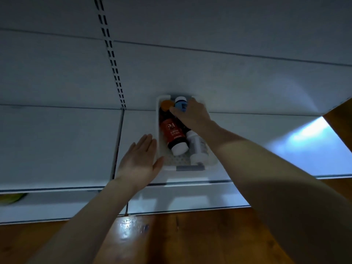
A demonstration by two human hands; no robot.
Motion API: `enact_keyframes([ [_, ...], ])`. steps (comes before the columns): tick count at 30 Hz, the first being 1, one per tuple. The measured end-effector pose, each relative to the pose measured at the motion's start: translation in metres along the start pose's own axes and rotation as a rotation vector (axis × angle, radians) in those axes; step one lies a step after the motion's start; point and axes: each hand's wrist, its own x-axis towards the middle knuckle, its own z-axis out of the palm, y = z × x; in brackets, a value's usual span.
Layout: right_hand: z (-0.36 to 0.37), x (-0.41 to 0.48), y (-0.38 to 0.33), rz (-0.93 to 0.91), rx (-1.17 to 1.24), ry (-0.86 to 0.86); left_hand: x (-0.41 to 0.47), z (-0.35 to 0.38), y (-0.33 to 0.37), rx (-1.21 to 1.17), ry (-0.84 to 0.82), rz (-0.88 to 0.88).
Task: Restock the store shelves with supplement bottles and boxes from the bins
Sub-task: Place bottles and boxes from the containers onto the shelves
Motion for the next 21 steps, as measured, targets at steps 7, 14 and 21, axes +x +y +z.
enact_keyframes([
  [7,0.012,0.009,0.013,-0.016,-0.206,0.046,0.003,0.003,-0.005,0.043,-0.003,0.063],
  [14,-0.017,-0.015,0.031,0.087,0.052,0.06,0.014,-0.004,0.005,-0.105,-0.026,-0.019],
  [21,-0.046,-0.071,0.062,0.157,0.228,0.1,0.071,-0.007,0.02,-0.189,0.191,-0.03],
])
